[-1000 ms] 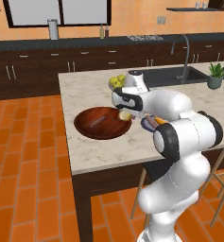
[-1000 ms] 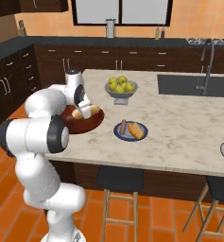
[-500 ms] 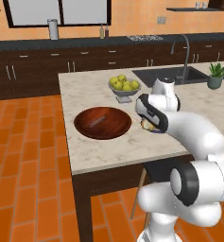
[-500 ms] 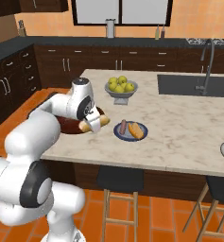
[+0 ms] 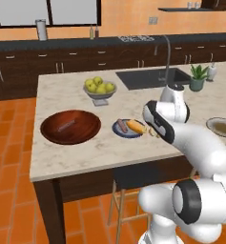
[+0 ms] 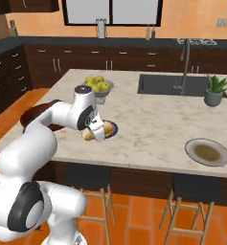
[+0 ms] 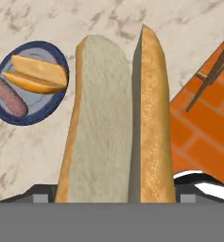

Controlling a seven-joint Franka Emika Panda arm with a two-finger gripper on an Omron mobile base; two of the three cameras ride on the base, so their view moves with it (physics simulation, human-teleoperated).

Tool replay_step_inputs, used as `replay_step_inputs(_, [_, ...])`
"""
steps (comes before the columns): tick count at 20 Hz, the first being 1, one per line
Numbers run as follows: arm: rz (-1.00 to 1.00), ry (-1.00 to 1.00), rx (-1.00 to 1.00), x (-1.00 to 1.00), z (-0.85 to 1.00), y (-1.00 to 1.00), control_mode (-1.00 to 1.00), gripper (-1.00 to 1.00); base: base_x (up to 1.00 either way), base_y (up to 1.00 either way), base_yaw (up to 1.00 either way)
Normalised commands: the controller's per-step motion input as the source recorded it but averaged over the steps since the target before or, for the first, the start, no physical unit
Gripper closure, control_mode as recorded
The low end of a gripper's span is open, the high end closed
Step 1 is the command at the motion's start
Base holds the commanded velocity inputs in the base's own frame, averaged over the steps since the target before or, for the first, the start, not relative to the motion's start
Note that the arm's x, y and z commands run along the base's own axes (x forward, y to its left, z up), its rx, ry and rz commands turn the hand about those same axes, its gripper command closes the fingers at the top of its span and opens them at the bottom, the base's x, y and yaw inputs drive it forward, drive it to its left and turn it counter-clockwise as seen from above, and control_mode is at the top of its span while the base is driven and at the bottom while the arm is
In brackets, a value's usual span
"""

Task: Place one bun and one sausage from the bowl on each plate.

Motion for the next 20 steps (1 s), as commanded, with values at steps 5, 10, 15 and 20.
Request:
replay_step_inputs(5, [0.00, 0.00, 0.00, 0.00, 0.00, 0.00, 1.00, 1.00, 0.14, -1.00, 0.01])
replay_step_inputs(10, [0.00, 0.00, 0.00, 0.00, 0.00, 0.00, 1.00, 1.00, 0.25, -1.00, 0.03])
replay_step_inputs(15, [0.02, 0.04, 0.06, 0.27, -0.18, -0.60, -1.00, 1.00, 0.09, -0.40, 0.01])
replay_step_inputs(20, [0.03, 0.12, 0.01, 0.90, -0.54, -0.82, -1.00, 1.00, 0.00, 0.00, 0.00])
